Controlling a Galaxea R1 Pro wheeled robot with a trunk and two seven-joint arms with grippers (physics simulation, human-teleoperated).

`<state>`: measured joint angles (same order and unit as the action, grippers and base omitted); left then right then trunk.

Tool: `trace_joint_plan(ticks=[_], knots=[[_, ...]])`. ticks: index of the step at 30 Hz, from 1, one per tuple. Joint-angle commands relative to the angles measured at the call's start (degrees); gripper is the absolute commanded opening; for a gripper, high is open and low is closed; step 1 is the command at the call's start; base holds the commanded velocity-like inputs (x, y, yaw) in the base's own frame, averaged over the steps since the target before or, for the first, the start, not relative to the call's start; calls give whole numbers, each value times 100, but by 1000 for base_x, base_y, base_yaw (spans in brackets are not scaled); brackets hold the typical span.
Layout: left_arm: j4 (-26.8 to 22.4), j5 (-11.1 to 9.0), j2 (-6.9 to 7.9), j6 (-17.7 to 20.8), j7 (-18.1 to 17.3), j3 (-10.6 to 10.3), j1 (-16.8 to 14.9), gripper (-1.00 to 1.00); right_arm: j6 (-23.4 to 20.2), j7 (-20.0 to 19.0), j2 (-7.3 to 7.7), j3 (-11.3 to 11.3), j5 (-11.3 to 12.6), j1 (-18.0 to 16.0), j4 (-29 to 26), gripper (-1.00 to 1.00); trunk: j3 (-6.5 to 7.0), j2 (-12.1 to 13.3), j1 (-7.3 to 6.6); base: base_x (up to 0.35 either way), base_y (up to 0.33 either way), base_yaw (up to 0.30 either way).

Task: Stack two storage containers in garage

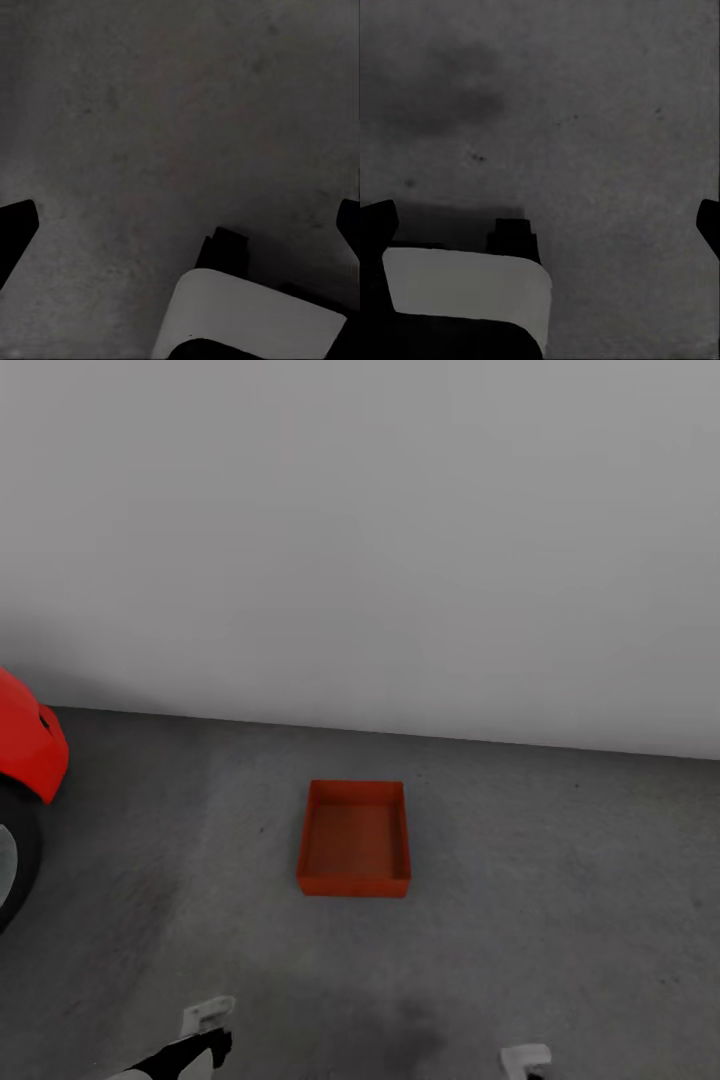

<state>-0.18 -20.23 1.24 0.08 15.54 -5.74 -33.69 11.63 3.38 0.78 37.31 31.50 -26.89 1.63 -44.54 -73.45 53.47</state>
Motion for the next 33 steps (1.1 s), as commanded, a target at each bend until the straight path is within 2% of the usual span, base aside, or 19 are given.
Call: trace_joint_plan(ticks=[1, 7, 10, 13, 16, 19, 33], knots=[[2, -47, 2, 1, 10, -59, 174, 100, -23, -10, -11, 54, 37, 192, 13, 100, -2, -2, 0, 0, 0, 0], [12, -35, -19, -7, -86, -59, 1311, 100, -247, 27, -33, 41, 70, 1066, 13, 100, -2, -2, 0, 0, 0, 0], [10, -20, -24, -14, -299, -59, 1575, 100, -228, 2, -36, 50, 57, 1385, 13, 100, 9, -2, 0, 0, 0, 0], [10, -26, -18, -88, -381, -59, 1685, 100, -209, -7, -48, 48, 52, 1584, 13, 100, 31, -2, 0, 0, 0, 0], [-3, -12, -12, -474, -426, -70, 1744, 100, -205, -12, -58, 42, 59, 1707, 13, 100, 57, -2, 0, 0, 0, 0], [-8, -5, -9, -633, -434, -73, 1754, 100, -201, -12, -74, 41, 64, 1729, 13, 100, 85, -2, 0, 0, 0, 0], [-15, 2, -15, -711, -438, -76, 1761, 100, -205, -12, -112, 40, 67, 1740, 13, 100, 216, -2, 0, 0, 0, 0]])
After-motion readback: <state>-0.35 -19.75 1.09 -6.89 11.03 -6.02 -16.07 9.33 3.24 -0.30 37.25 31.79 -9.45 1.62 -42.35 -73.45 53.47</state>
